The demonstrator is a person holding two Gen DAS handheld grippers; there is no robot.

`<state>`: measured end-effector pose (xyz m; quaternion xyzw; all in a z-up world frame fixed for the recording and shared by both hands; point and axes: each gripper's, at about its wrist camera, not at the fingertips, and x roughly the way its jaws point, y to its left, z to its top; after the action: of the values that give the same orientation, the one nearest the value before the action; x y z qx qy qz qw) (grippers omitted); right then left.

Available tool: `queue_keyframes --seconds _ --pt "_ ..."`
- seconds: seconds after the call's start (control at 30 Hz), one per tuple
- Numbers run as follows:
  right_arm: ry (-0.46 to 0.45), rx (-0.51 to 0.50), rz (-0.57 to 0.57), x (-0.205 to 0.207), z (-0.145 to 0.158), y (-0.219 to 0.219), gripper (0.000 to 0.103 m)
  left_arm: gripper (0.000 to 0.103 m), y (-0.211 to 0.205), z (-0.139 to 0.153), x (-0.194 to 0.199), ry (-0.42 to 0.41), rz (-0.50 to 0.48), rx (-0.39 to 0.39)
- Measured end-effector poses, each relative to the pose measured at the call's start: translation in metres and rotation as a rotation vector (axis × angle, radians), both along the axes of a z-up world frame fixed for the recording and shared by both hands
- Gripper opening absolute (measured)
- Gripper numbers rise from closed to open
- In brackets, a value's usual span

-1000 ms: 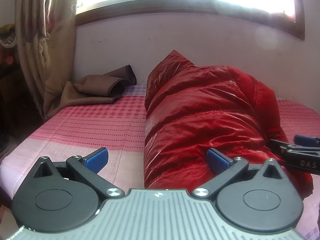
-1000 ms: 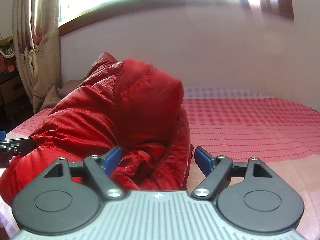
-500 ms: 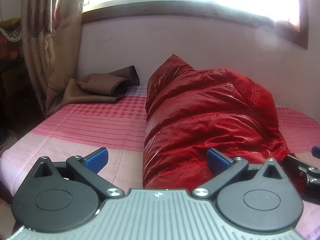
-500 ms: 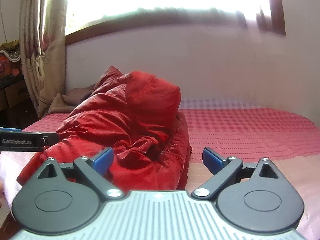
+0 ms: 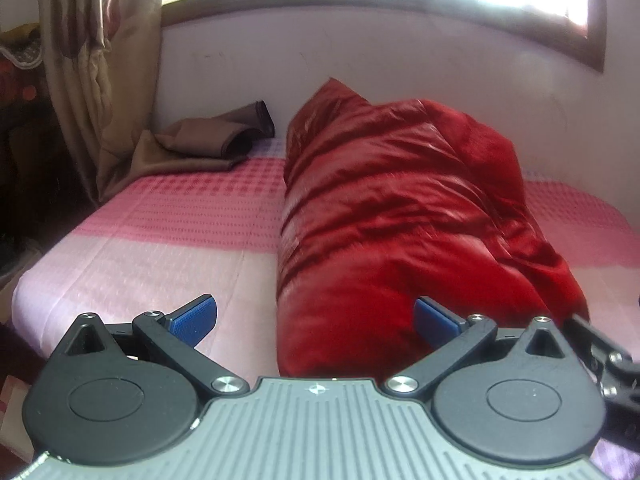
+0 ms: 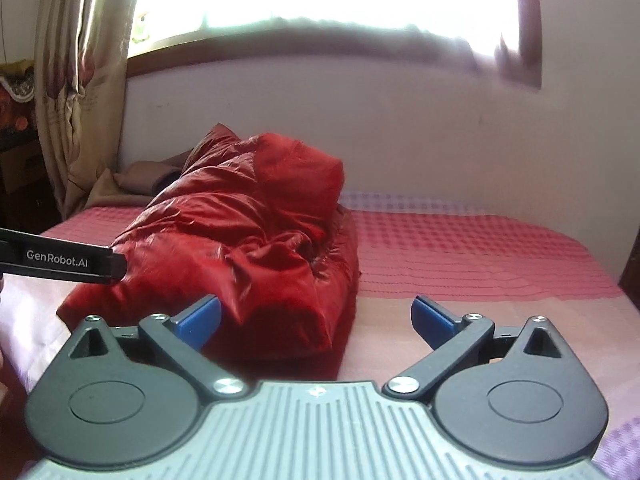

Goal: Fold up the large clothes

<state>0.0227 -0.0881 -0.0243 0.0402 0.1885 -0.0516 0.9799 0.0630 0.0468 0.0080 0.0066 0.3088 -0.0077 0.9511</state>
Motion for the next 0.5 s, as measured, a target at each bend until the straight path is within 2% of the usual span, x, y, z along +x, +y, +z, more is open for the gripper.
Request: queue_keyframes --seconds 0.27,0.5 --pt "0.05 0.03 -0.027 -0.01 -0.003 0.001 0.103 0.103 -0.011 -0.005 -0.022 0.048 -0.026 0.006" --pt "0.078 0.055 -0.039 -0.016 -0.011 -0.003 0.103 0.103 -0.011 -0.009 -0.025 0.092 -0.017 0.021"
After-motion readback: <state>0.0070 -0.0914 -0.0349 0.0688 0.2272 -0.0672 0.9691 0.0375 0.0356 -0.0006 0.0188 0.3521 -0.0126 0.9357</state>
